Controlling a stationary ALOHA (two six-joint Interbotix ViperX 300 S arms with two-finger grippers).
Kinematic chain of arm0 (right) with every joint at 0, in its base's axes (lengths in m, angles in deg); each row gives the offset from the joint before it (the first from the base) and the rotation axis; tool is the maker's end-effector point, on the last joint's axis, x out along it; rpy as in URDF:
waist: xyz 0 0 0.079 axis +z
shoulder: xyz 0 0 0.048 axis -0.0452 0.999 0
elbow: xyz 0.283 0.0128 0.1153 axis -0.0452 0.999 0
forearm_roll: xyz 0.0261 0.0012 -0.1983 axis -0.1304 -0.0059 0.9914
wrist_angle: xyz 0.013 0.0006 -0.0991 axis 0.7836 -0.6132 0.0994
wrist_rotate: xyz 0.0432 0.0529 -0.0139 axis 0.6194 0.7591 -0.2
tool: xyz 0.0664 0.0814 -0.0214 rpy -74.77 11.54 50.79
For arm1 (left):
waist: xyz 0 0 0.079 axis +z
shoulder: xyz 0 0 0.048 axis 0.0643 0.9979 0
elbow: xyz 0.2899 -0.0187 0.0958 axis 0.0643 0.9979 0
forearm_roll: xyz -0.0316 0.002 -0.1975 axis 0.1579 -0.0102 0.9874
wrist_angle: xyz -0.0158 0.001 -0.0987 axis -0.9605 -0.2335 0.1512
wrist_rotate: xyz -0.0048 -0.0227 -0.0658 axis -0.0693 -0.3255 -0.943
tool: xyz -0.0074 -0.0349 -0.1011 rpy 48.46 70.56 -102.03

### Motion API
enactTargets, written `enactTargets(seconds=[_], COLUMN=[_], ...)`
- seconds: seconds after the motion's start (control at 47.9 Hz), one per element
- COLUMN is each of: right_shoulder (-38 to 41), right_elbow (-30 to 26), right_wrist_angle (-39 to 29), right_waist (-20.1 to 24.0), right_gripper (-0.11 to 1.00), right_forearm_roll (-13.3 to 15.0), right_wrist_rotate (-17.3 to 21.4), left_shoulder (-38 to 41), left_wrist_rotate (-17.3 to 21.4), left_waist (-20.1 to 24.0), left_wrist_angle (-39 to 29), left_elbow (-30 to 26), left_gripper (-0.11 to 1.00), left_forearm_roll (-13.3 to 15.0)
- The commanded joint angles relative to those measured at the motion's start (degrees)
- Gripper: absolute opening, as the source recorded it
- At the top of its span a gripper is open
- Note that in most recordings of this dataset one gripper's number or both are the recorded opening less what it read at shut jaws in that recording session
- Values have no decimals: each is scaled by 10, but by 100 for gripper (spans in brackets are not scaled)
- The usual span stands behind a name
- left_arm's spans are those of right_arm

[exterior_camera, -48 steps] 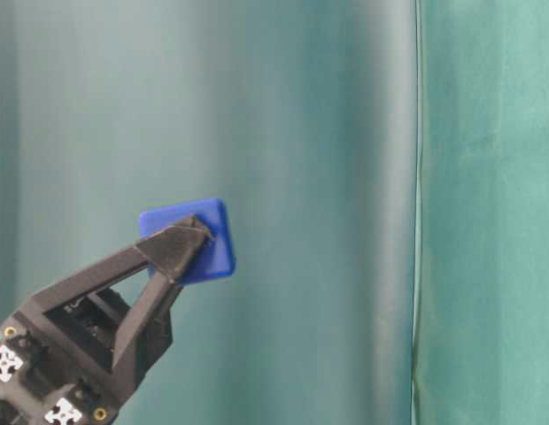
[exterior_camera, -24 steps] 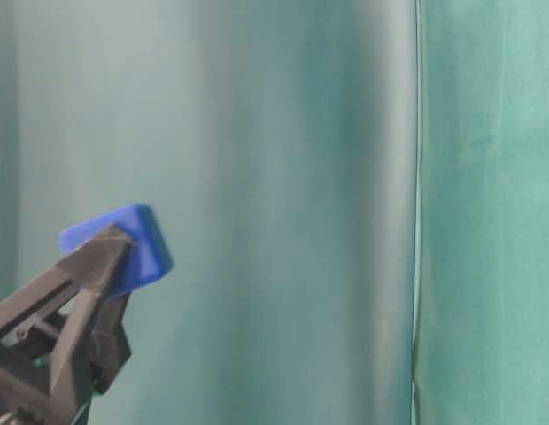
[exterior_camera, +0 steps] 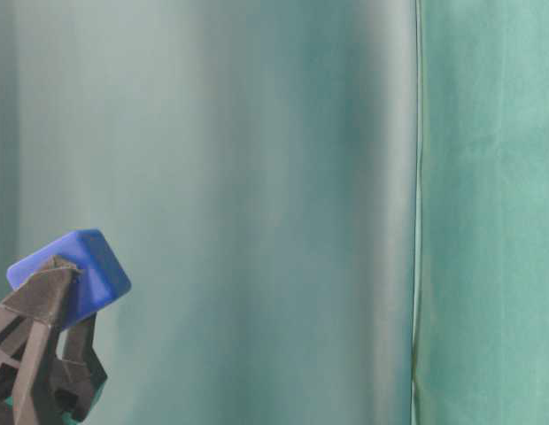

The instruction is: Handover the blue block to the right arm after grasping it with the left arm, then place it in the designated position.

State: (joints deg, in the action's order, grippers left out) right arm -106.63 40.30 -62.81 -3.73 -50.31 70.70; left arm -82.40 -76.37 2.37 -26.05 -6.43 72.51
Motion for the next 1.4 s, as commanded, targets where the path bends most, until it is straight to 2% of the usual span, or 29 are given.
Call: enactTargets(seconds=[0.0, 0.836, 0.94, 1.087, 1.296, 1.379], right_shoulder=[3, 3, 3, 2, 2, 2], right_elbow=[-10, -14, -25, -48, -93, -105], right_wrist_angle=[4, 4, 2, -9, -49, -66], right_waist=[-1, -1, -1, -1, -1, -1], right_gripper=[94, 94, 94, 94, 94, 94], right_forearm_roll=[0, 6, 31, 81, 160, 201], right_wrist_rotate=[0, -5, -9, -21, -55, -76], left_shoulder=[-10, -10, -10, -10, -10, -10], left_wrist_rotate=[1, 0, 0, 0, -1, -1], left_waist=[-2, -2, -1, -1, -1, -1], left_wrist_angle=[5, 4, 3, 3, 3, 3], left_elbow=[-8, -8, -8, -8, -7, -7], left_gripper=[47, 47, 47, 47, 47, 47], left_forearm_roll=[-2, -2, -2, -2, -2, -2])
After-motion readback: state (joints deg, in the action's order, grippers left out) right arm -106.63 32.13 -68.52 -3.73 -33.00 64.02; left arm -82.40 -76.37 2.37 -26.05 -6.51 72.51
